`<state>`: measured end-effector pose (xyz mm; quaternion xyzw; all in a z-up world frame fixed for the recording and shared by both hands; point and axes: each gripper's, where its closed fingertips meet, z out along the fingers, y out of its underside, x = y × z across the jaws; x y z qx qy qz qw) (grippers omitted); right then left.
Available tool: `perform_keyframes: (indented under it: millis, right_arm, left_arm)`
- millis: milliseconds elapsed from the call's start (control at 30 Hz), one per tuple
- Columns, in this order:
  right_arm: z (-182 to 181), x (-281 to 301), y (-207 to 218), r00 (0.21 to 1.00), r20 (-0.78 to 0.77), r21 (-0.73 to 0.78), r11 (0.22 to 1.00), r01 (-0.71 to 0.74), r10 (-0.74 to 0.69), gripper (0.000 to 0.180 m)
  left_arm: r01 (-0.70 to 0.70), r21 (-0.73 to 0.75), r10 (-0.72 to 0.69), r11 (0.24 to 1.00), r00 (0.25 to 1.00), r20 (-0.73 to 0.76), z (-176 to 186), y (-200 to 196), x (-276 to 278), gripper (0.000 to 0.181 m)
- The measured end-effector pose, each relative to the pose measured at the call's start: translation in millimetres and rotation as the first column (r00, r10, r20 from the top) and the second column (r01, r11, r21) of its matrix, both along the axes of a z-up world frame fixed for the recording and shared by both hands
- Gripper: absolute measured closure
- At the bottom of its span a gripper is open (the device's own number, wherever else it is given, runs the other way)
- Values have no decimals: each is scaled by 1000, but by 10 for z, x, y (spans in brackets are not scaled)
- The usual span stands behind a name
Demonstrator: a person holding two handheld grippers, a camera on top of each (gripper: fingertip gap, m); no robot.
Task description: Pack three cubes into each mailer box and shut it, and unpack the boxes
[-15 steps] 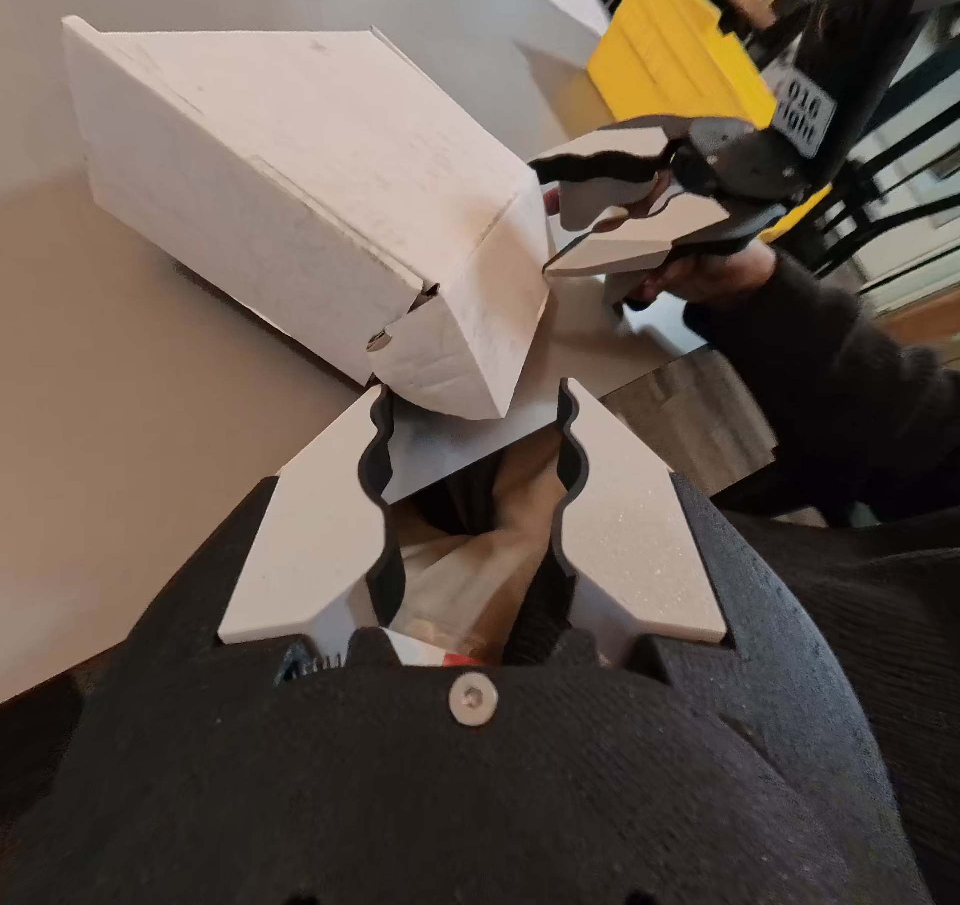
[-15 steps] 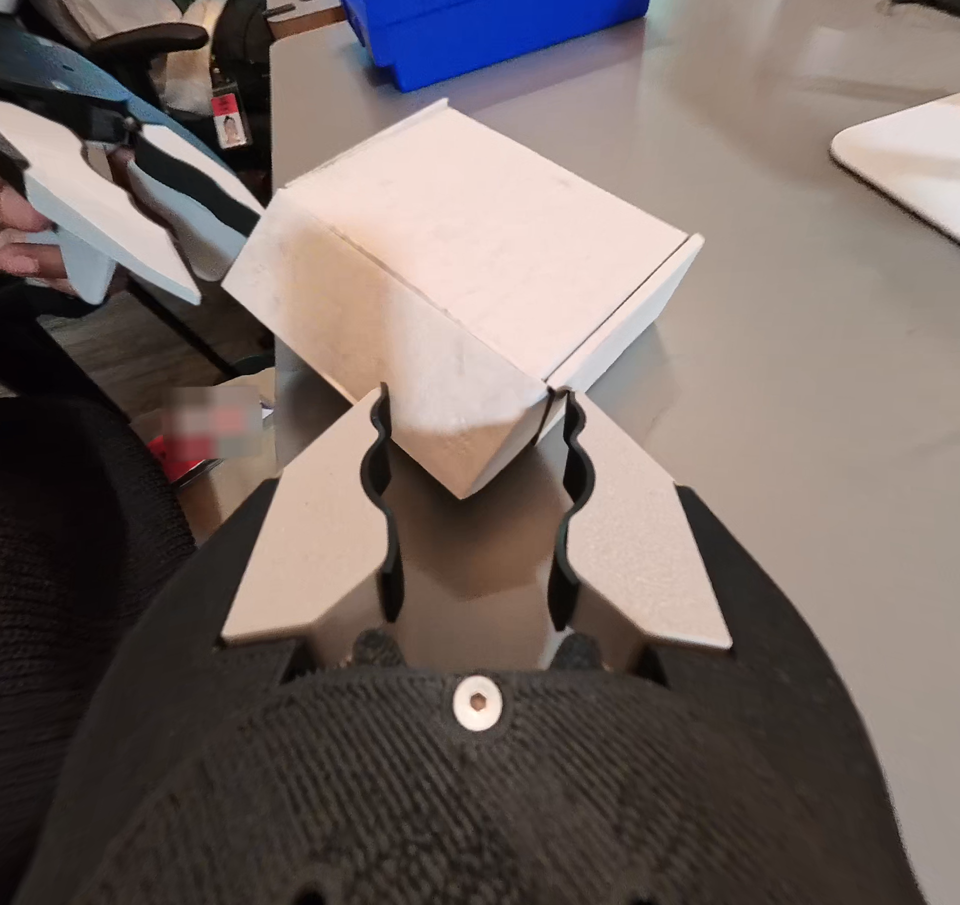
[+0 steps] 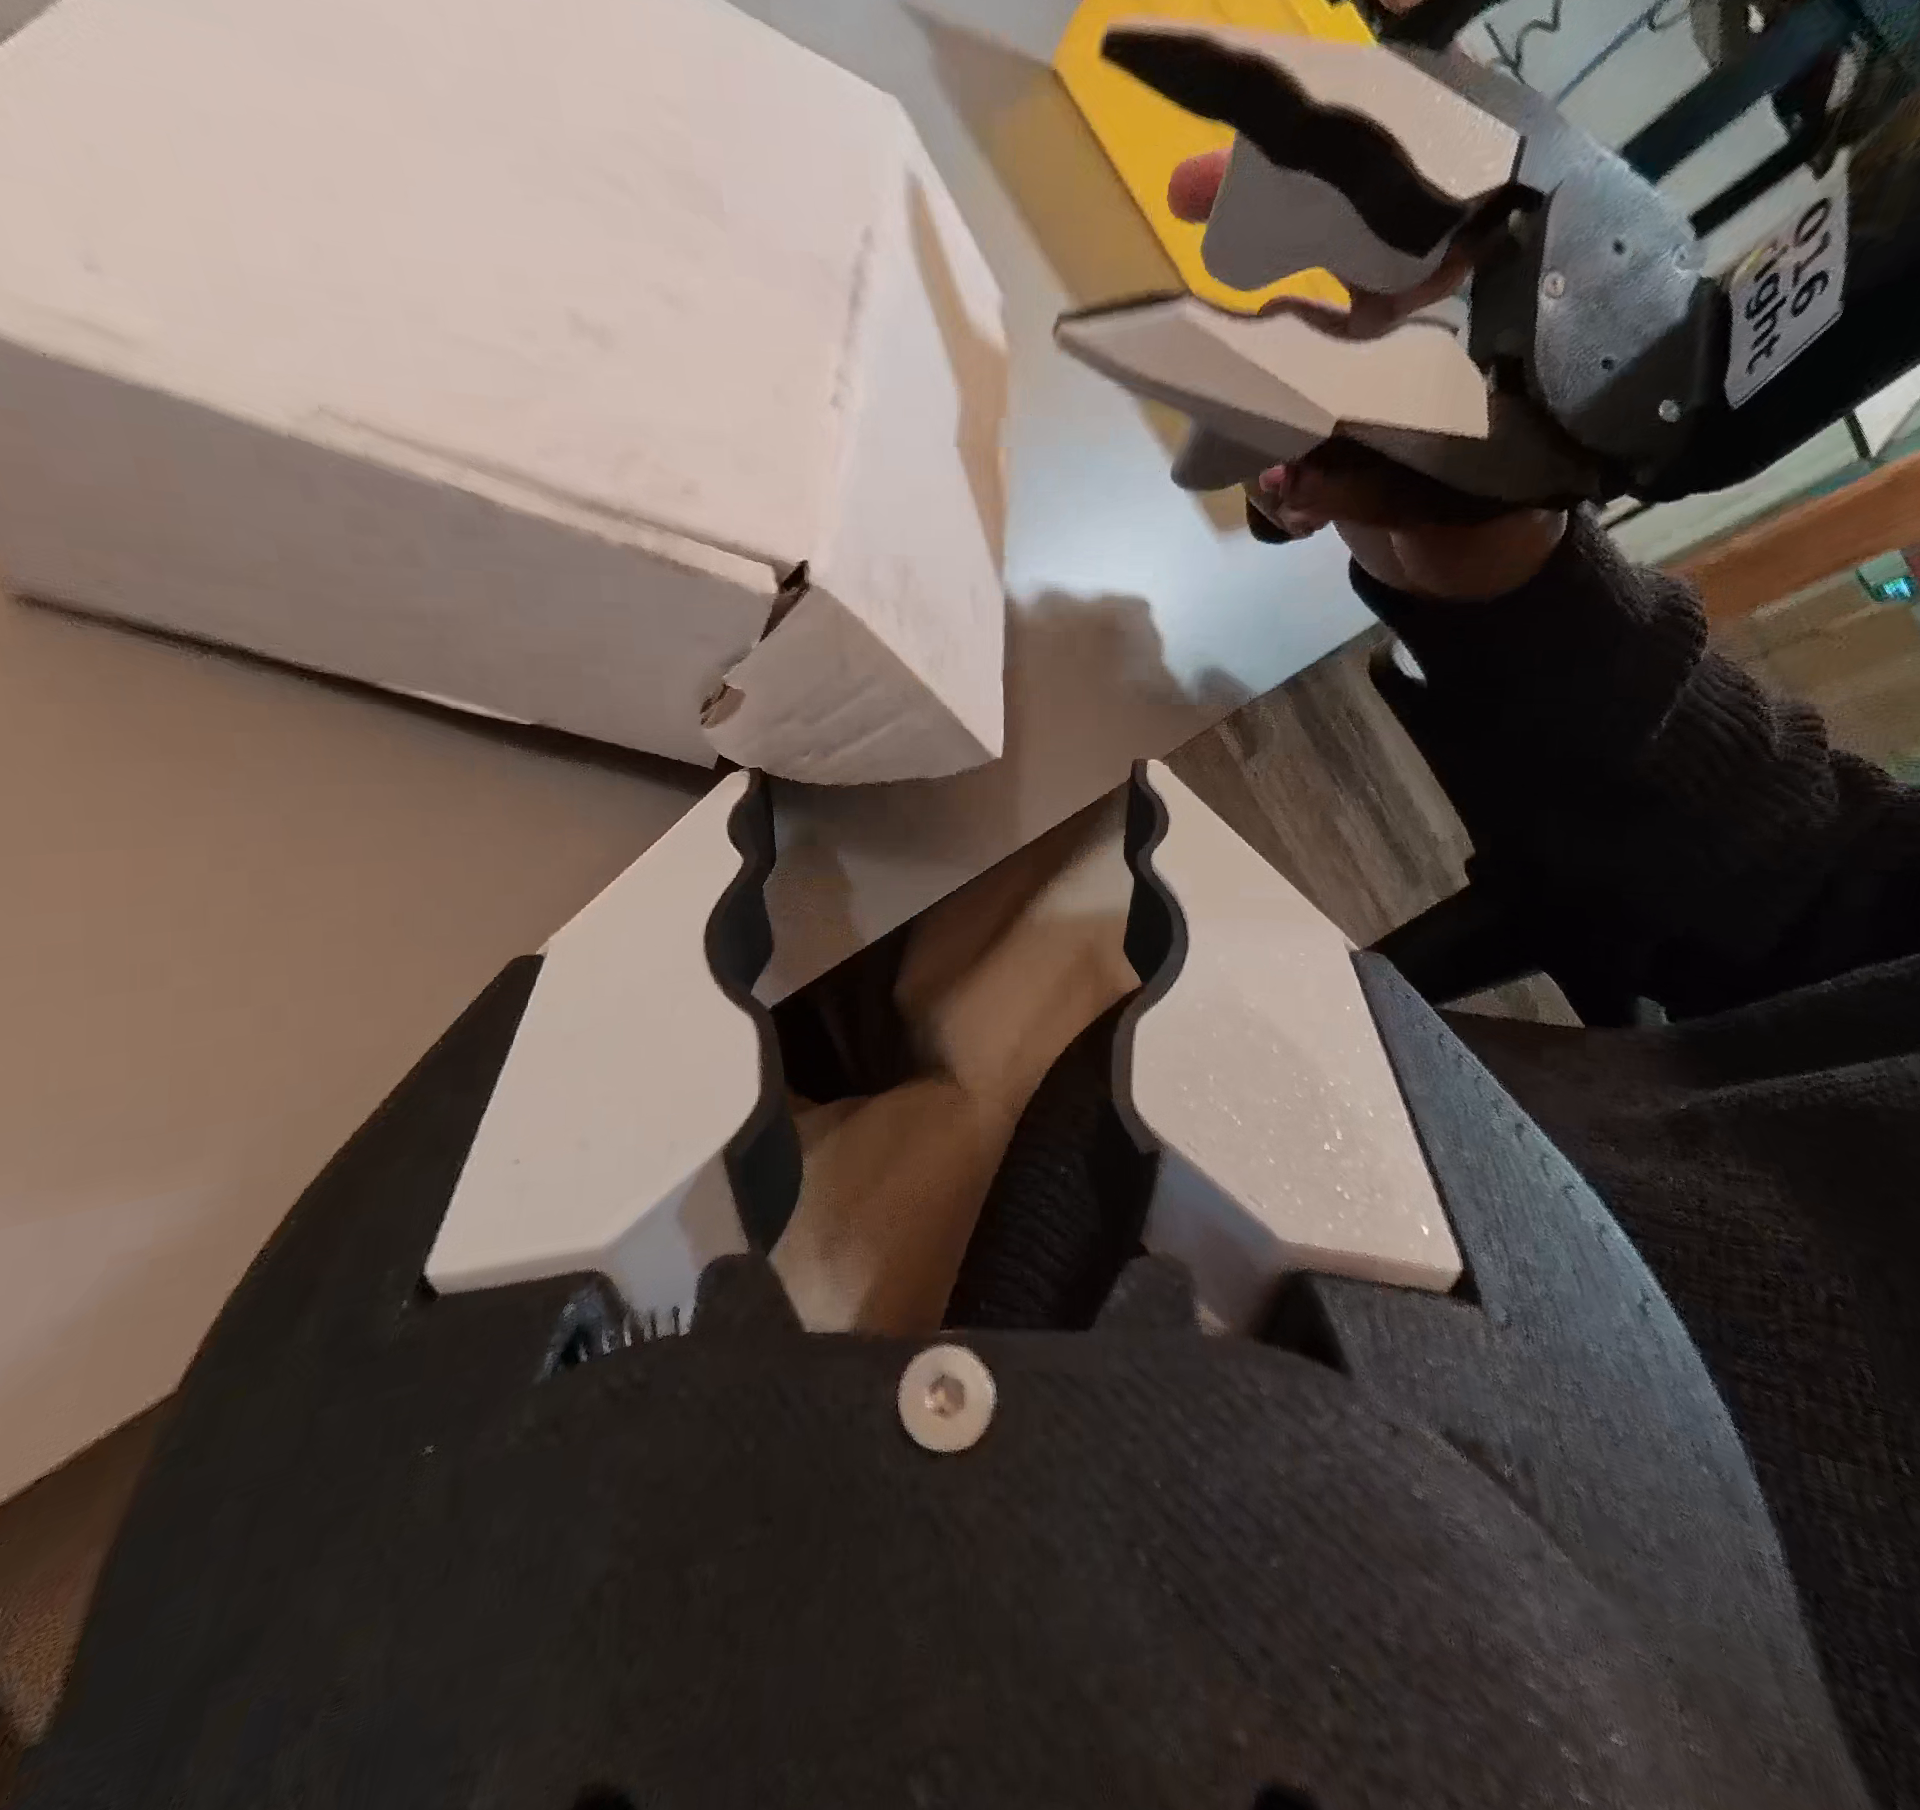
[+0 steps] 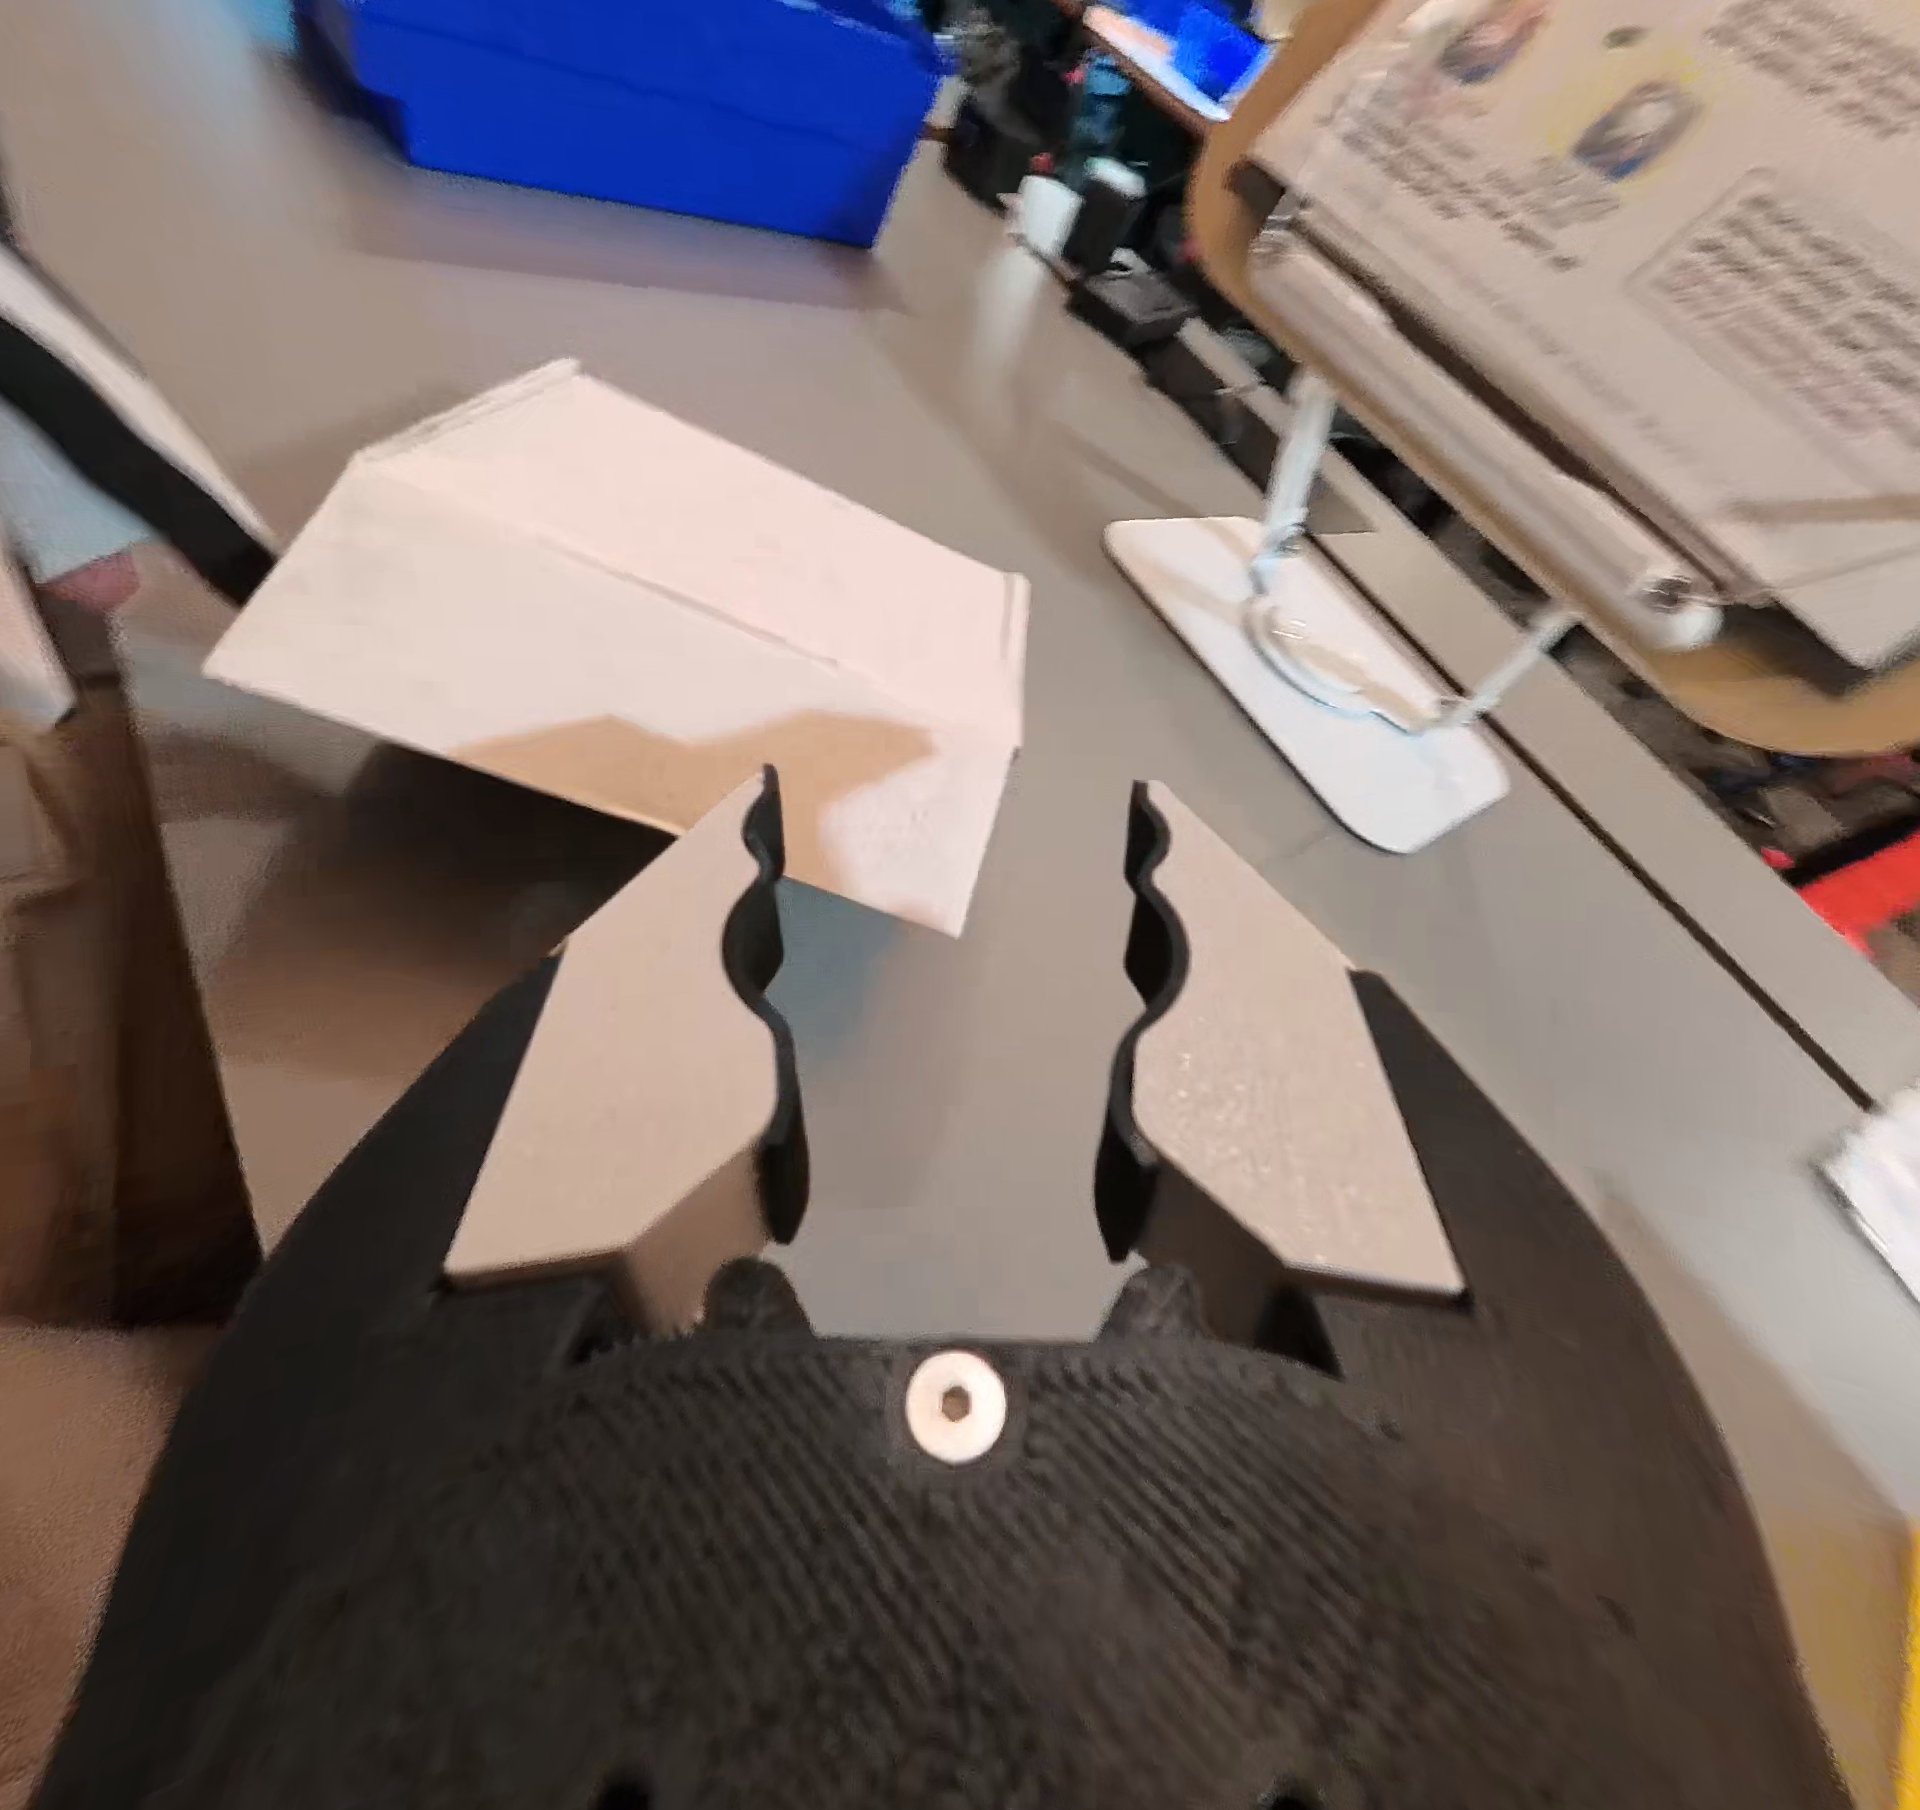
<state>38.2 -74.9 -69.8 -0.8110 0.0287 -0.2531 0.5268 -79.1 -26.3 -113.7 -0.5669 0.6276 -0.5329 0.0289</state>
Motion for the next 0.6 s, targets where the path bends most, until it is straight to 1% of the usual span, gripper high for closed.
perform_keyframes:
  millis: [33, 67, 133, 167, 233, 300, 367, 400, 467, 533, 600]
  right_arm:
    - [53, 30, -77, 999, -2, 23, 998, 53, -53, 114]
    - [83, 30, -149, 995, -40, 51, 994, 98, -96, 113]
    - [89, -53, -262, 964, -217, 134, 974, 183, -151, 112]
    - [71, -128, -300, 928, -340, 184, 956, 228, -156, 112]
    - [-10, -334, -324, 818, -565, 256, 920, 296, -106, 112]
    - [-150, -537, -324, 719, -693, 271, 904, 330, -55, 113]
    - [-328, -671, -335, 661, -748, 240, 905, 350, -57, 114]
    - [-407, -700, -344, 641, -764, 221, 906, 360, -69, 114]
    - [-460, -705, -342, 597, -801, 217, 904, 368, -51, 119]
    - [-466, -630, -332, 565, -824, 230, 896, 379, -27, 126]
    - [-518, -591, -290, 537, -844, 216, 906, 363, -15, 131]
  left_arm:
    - [22, 7, -22, 1000, 1000, 9, 1, -75, 13, 111]
    - [47, 15, -47, 999, 999, 17, 2, -154, 25, 109]
    - [106, 29, -108, 994, 994, 37, 9, -335, 51, 104]
    - [139, 41, -141, 989, 989, 45, 14, -428, 69, 100]
    - [211, 85, -217, 974, 973, 80, 49, -615, 104, 93]
    - [245, 161, -265, 956, 957, 116, 76, -732, 146, 93]
    - [272, 238, -305, 932, 946, 112, 52, -790, 140, 98]
    - [269, 271, -309, 924, 944, 116, 44, -785, 135, 101]
    - [220, 349, -287, 911, 945, 155, 49, -693, 169, 106]
    - [118, 456, -236, 882, 949, 211, 93, -484, 285, 110]
    - [2, 551, -195, 835, 937, 291, 217, -254, 427, 112]
